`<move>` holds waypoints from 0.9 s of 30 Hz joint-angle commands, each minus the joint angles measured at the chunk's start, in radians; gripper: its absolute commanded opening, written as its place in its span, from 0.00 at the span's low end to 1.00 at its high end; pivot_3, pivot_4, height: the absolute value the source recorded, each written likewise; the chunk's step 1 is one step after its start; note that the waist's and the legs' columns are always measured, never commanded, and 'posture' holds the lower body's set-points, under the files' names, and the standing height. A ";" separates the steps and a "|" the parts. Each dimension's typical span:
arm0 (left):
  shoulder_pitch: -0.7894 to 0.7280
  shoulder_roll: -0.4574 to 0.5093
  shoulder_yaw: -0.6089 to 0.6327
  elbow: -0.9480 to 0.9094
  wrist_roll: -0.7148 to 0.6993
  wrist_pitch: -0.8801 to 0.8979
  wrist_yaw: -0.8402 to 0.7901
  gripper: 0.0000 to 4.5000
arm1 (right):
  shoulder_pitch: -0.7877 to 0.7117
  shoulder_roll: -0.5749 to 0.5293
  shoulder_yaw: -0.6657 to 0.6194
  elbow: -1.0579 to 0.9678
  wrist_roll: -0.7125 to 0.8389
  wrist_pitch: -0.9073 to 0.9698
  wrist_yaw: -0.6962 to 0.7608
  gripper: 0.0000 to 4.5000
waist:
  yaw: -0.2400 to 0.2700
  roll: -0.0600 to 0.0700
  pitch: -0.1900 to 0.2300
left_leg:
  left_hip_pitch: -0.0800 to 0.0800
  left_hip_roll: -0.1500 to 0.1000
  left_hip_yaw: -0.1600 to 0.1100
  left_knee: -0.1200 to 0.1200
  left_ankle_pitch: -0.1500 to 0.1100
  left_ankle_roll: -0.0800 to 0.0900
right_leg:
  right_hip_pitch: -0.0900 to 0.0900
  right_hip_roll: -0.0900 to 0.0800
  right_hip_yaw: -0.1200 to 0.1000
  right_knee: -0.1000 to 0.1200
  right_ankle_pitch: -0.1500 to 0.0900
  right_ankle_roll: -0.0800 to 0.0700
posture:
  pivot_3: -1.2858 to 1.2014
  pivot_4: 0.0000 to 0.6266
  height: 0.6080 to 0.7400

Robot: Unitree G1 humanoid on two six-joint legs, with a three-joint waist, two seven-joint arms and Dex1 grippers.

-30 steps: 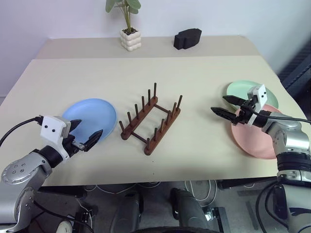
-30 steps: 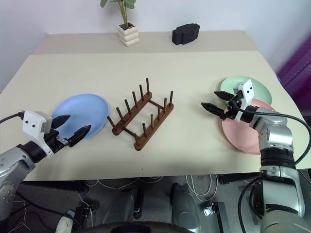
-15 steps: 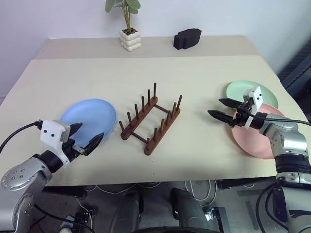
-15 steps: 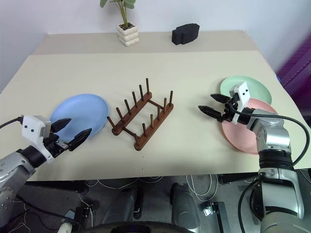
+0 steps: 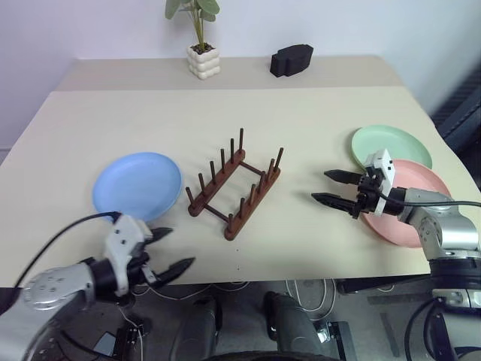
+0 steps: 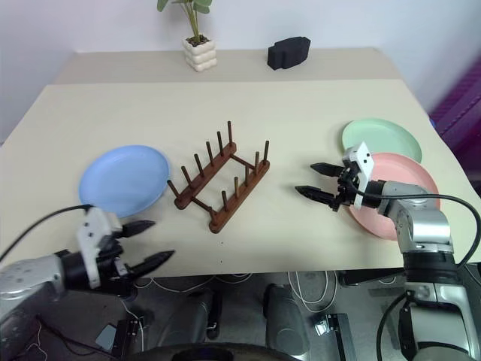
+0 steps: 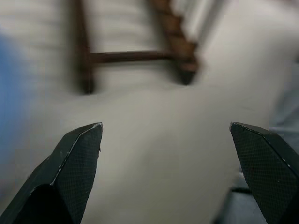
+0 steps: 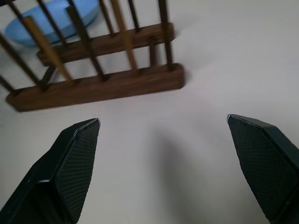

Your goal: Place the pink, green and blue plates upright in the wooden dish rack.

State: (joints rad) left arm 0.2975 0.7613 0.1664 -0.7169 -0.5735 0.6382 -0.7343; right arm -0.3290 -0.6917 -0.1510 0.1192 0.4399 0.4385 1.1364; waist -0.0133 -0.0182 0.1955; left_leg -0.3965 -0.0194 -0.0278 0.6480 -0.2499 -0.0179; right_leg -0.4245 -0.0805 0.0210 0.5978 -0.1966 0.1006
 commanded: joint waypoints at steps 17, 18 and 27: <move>-0.353 -0.325 -0.465 0.331 0.327 -0.080 0.160 1.00 | 0.214 -0.004 -0.101 -0.342 0.153 0.107 -0.146 0.99 | 0.021 0.002 -0.002 | 0.002 -0.001 -0.001 0.002 0.000 0.000 | 0.004 0.000 0.000 0.000 -0.002 0.004 | 0.52 0.24 0.97; -0.353 -0.332 -0.463 0.336 0.334 -0.083 0.166 0.94 | 0.214 -0.002 -0.099 -0.344 0.154 0.106 -0.151 1.00 | 0.024 0.002 -0.002 | 0.002 -0.001 -0.001 0.002 0.000 0.000 | 0.004 -0.001 0.000 0.000 -0.002 0.004 | 0.52 0.24 0.97; -0.333 -0.325 -0.430 0.335 0.366 -0.099 0.179 0.18 | 0.207 0.033 -0.058 -0.331 0.145 0.076 -0.164 1.00 | 0.025 0.004 -0.003 | 0.003 -0.001 -0.001 0.002 0.000 0.000 | 0.004 0.000 0.000 0.000 -0.002 0.003 | 0.52 0.24 0.97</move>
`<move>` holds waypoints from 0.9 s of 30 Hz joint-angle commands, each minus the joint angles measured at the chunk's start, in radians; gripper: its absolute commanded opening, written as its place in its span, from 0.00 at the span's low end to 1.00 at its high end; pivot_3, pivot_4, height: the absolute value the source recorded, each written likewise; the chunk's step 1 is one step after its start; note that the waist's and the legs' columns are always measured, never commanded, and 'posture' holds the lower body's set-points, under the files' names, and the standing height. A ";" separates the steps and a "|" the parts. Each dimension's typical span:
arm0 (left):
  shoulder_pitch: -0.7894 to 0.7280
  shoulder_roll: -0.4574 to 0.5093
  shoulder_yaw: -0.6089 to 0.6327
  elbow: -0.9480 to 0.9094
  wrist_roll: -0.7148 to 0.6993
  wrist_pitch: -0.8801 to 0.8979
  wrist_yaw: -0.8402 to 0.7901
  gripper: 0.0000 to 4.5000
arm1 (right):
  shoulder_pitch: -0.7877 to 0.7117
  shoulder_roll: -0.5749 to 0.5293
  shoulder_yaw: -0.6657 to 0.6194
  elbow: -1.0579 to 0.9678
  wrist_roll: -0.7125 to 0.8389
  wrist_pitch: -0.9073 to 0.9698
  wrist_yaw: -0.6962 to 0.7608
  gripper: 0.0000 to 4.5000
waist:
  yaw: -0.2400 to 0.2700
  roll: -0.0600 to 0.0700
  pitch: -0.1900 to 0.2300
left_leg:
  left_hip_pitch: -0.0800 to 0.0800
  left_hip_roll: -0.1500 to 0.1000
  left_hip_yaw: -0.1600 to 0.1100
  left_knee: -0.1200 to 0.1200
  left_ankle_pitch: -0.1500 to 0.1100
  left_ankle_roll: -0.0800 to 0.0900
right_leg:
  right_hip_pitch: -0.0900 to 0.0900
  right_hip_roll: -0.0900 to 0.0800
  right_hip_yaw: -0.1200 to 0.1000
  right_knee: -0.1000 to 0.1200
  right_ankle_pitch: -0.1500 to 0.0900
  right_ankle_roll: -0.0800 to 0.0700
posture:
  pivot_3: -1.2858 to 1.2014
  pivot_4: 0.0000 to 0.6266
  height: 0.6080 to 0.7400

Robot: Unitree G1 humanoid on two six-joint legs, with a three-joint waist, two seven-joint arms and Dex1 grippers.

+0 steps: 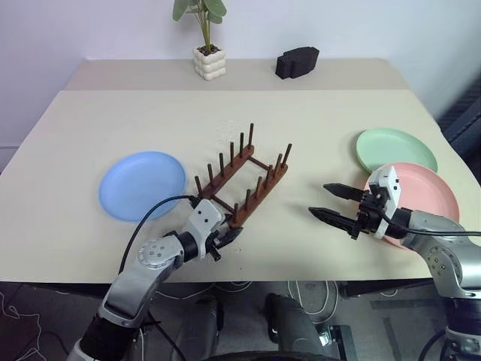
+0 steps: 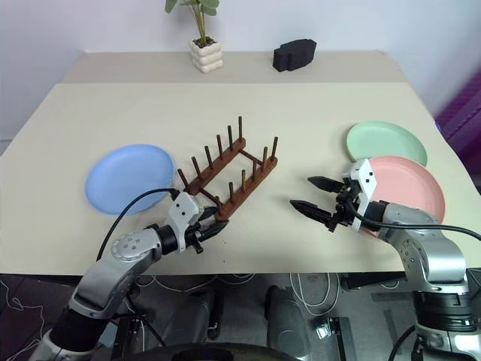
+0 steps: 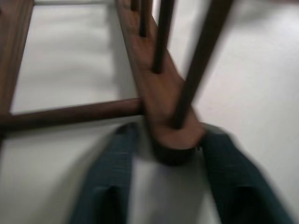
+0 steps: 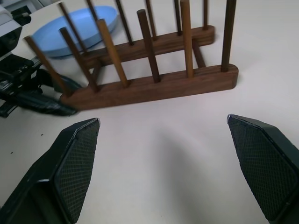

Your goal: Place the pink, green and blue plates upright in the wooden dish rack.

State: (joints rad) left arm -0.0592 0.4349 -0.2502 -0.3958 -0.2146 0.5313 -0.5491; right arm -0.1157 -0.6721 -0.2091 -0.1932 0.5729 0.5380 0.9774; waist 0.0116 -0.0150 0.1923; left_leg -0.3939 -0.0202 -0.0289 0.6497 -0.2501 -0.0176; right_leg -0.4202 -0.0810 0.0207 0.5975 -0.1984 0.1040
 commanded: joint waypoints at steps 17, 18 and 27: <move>-0.302 0.106 -0.023 0.301 -0.031 -0.203 -0.425 0.18 | 0.170 -0.059 -0.016 -0.200 0.025 0.011 -0.032 1.00 | 0.000 0.000 0.000 | -0.002 0.000 0.000 0.000 0.000 0.000 | -0.001 0.000 -0.001 -0.001 0.000 0.000 | 0.52 0.24 0.97; -0.343 0.104 -0.043 0.349 -0.012 -0.239 -0.462 0.18 | 0.181 -0.053 -0.022 -0.223 0.029 0.019 -0.052 1.00 | 0.001 0.000 0.000 | -0.002 0.000 0.000 0.000 0.000 0.000 | -0.001 0.000 -0.001 -0.001 0.000 0.000 | 0.52 0.24 0.97; -0.549 0.033 -0.082 0.683 0.046 -0.421 -0.619 0.18 | 0.235 -0.040 -0.067 -0.348 0.089 0.089 -0.170 1.00 | -0.002 0.000 0.000 | -0.006 -0.001 0.000 0.001 0.000 0.000 | -0.005 0.000 -0.001 -0.001 0.002 -0.003 | 0.52 0.24 0.97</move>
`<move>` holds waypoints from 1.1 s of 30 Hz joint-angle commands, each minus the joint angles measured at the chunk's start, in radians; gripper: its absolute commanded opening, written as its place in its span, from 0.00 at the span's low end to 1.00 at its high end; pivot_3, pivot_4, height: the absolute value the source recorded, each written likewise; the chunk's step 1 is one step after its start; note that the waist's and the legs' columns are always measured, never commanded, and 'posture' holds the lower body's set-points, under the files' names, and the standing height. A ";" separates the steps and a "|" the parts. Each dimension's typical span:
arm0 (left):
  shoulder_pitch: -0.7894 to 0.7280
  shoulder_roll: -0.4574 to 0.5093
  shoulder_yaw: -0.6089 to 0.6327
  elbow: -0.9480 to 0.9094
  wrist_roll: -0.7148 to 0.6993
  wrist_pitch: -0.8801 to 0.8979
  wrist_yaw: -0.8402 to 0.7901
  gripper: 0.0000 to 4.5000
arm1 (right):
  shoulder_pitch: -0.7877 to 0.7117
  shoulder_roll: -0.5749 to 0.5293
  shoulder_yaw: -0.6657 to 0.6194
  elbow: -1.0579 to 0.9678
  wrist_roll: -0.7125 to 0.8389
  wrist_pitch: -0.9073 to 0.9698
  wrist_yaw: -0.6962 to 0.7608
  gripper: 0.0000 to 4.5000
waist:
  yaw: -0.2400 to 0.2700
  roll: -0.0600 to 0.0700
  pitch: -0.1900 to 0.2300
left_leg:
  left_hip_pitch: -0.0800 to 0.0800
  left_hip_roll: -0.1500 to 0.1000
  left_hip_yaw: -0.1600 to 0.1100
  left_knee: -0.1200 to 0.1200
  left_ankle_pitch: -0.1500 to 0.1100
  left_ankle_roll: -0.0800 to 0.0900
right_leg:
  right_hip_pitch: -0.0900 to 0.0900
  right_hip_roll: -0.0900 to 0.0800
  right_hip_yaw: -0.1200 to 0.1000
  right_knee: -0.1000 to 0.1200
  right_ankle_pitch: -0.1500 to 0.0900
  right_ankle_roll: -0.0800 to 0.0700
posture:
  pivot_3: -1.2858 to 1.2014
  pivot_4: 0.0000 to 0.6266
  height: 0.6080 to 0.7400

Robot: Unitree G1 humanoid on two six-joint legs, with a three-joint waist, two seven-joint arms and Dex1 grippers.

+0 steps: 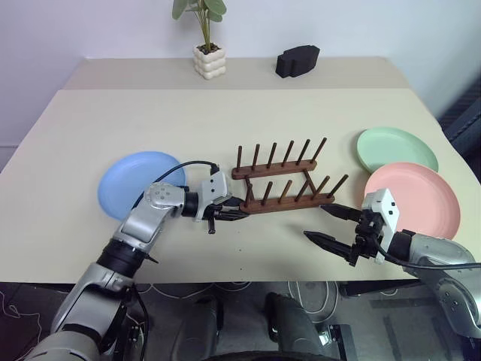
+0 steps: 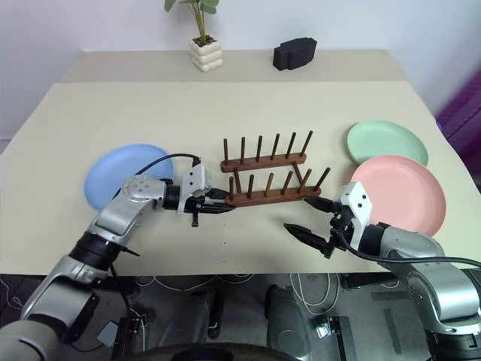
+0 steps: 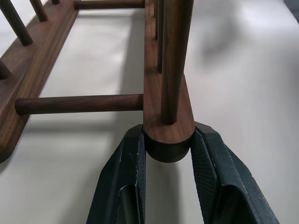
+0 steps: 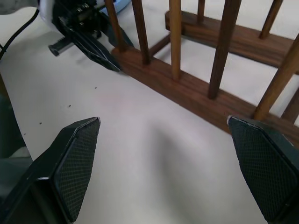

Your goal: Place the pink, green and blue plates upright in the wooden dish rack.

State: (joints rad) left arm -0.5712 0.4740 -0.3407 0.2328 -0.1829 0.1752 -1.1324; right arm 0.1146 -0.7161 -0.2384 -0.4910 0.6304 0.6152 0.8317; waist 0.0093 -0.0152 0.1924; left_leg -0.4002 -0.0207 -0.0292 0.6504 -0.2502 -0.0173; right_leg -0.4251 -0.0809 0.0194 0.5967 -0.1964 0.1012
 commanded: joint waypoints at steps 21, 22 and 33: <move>0.117 0.082 0.138 -0.187 -0.011 0.131 0.064 0.57 | 0.025 -0.067 -0.002 0.068 -0.066 -0.057 0.037 0.35 | 0.000 0.000 0.000 | -0.001 0.001 -0.001 0.001 0.000 0.000 | -0.001 0.000 0.000 0.001 0.000 0.000 | 0.52 0.24 0.97; 0.143 0.094 0.138 -0.232 -0.023 0.158 0.060 0.46 | 0.024 -0.077 0.004 0.084 -0.082 -0.069 0.049 0.23 | 0.002 0.000 0.000 | -0.001 0.001 -0.001 0.001 0.000 0.000 | -0.001 0.000 0.000 0.001 0.000 0.000 | 0.52 0.24 0.97; 0.196 0.040 -0.020 -0.393 0.072 0.241 0.152 0.01 | -0.078 -0.114 0.166 0.269 -0.337 -0.203 0.036 0.00 | 0.000 0.000 0.000 | -0.002 0.000 -0.001 0.003 0.000 0.000 | -0.001 0.000 0.000 0.001 0.000 0.000 | 0.52 0.24 0.97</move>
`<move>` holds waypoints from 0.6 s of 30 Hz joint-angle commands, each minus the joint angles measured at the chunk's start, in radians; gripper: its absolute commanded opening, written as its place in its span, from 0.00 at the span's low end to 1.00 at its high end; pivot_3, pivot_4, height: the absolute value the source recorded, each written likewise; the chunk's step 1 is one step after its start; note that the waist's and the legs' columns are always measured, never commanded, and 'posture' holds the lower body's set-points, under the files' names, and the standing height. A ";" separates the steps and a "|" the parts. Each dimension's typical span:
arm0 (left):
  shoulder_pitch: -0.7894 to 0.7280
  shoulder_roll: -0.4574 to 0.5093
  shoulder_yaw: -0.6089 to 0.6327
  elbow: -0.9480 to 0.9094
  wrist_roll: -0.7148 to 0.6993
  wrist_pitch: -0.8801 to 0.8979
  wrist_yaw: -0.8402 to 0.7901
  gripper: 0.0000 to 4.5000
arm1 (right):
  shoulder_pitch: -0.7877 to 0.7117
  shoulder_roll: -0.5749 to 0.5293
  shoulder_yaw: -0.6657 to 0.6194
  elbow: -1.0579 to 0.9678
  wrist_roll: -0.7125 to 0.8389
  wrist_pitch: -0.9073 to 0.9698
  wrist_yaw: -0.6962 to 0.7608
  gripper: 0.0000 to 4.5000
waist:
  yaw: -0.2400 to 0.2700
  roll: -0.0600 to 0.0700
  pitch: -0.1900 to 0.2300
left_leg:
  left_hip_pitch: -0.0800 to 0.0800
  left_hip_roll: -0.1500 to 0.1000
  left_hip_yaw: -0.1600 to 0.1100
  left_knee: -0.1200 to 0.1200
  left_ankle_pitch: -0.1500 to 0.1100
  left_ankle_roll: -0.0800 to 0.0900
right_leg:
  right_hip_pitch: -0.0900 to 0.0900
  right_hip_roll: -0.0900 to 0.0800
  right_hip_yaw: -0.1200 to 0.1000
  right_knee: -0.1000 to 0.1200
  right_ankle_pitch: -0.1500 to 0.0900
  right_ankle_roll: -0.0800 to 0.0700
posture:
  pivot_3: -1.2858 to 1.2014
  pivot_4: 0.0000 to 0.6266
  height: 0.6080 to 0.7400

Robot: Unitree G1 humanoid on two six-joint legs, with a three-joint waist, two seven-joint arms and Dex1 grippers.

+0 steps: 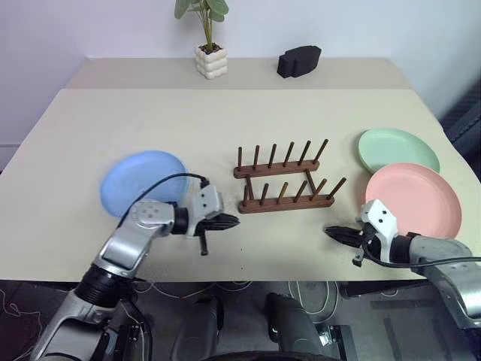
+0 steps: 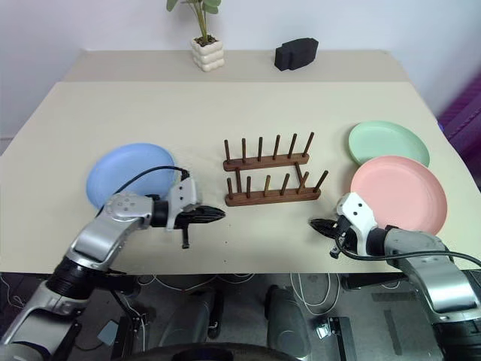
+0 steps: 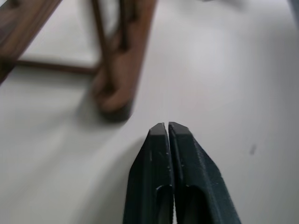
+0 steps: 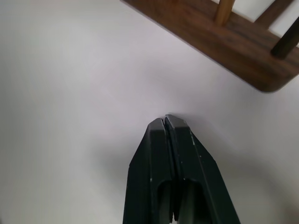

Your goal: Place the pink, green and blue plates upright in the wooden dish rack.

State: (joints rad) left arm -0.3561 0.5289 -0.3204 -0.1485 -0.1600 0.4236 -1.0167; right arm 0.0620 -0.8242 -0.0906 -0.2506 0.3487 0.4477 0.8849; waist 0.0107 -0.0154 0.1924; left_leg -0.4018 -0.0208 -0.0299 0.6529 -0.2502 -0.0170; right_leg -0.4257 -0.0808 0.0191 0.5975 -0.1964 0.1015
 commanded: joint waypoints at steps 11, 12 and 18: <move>-0.078 -0.142 -0.051 0.184 0.175 -0.092 0.237 0.01 | -0.159 0.048 0.096 0.161 -0.193 -0.148 -0.085 0.00 | 0.000 -0.001 0.000 | 0.011 0.000 -0.001 0.000 0.000 0.000 | 0.012 0.000 0.000 -0.001 -0.002 0.003 | 0.52 0.24 0.97; -0.079 -0.148 -0.043 0.196 0.175 -0.093 0.250 0.01 | -0.168 0.055 0.100 0.169 -0.199 -0.155 -0.089 0.00 | -0.001 -0.001 -0.001 | 0.012 0.000 0.000 0.000 0.000 0.000 | 0.012 0.000 0.000 -0.001 -0.002 0.003 | 0.52 0.24 0.97; -0.083 -0.159 -0.008 0.236 0.175 -0.127 0.308 0.01 | -0.226 0.091 0.118 0.219 -0.234 -0.190 -0.111 0.00 | -0.006 -0.001 -0.001 | 0.012 0.000 -0.001 0.000 0.000 0.000 | 0.013 0.000 0.000 0.000 -0.002 0.003 | 0.52 0.24 0.97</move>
State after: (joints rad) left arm -0.4376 0.3640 -0.3628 0.0567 -0.0109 0.2916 -0.7428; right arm -0.1426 -0.7479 0.0244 -0.0538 0.1350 0.2645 0.7915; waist 0.0051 -0.0162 0.1915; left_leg -0.3892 -0.0205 -0.0305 0.6526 -0.2503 -0.0170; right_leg -0.4129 -0.0806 0.0189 0.5970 -0.1983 0.1045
